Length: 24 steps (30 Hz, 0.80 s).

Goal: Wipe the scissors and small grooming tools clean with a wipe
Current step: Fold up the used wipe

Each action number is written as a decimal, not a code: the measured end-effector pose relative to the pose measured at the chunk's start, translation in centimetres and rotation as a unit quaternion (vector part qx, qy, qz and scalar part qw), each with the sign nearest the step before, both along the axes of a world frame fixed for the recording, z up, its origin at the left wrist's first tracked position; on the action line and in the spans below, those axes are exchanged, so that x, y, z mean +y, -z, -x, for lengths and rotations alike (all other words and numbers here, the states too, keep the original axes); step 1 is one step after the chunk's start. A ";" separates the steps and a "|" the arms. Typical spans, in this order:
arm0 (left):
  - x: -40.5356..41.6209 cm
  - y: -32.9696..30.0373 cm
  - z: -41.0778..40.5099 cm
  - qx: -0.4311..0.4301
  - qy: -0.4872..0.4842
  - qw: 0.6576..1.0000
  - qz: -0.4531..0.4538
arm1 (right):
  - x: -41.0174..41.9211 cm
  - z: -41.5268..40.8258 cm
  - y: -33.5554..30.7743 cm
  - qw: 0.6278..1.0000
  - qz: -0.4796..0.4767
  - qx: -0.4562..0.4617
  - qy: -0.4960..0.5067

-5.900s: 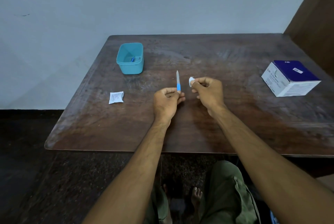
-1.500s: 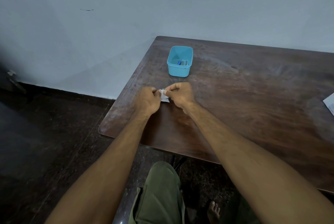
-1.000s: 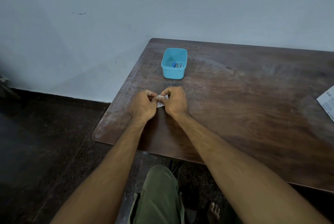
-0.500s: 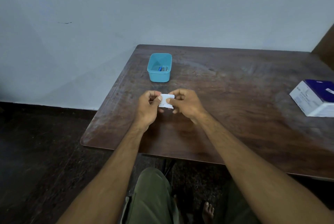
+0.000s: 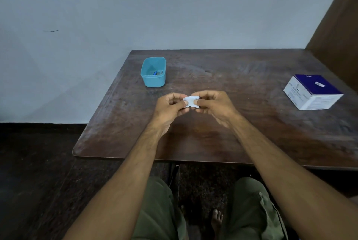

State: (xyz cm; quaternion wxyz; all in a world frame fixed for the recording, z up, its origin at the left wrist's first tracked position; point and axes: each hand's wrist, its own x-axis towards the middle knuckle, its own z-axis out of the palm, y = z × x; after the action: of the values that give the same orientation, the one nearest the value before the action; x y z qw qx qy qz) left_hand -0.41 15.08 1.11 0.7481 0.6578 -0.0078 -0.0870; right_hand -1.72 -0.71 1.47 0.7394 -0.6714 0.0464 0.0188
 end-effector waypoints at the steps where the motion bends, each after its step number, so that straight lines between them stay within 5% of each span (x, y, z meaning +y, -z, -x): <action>1: -0.2 -0.1 0.1 -0.001 0.001 1.000 -0.001 | -0.2 0.2 0.0 1.000 -0.001 -0.003 0.005; 16: -1.6 -0.9 1.2 0.113 0.008 0.990 0.085 | -0.9 2.2 -0.2 0.994 0.061 -0.082 0.050; 24: -2.2 -0.6 2.1 0.070 -0.010 0.995 0.066 | -1.2 3.8 -0.2 0.997 0.012 -0.064 0.045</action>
State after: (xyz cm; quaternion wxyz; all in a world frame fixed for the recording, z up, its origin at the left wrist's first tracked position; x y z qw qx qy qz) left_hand -2.53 12.87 1.75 0.7894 0.5993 0.0456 -0.1247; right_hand -5.49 -1.88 1.66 0.7326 -0.6775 0.0294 -0.0586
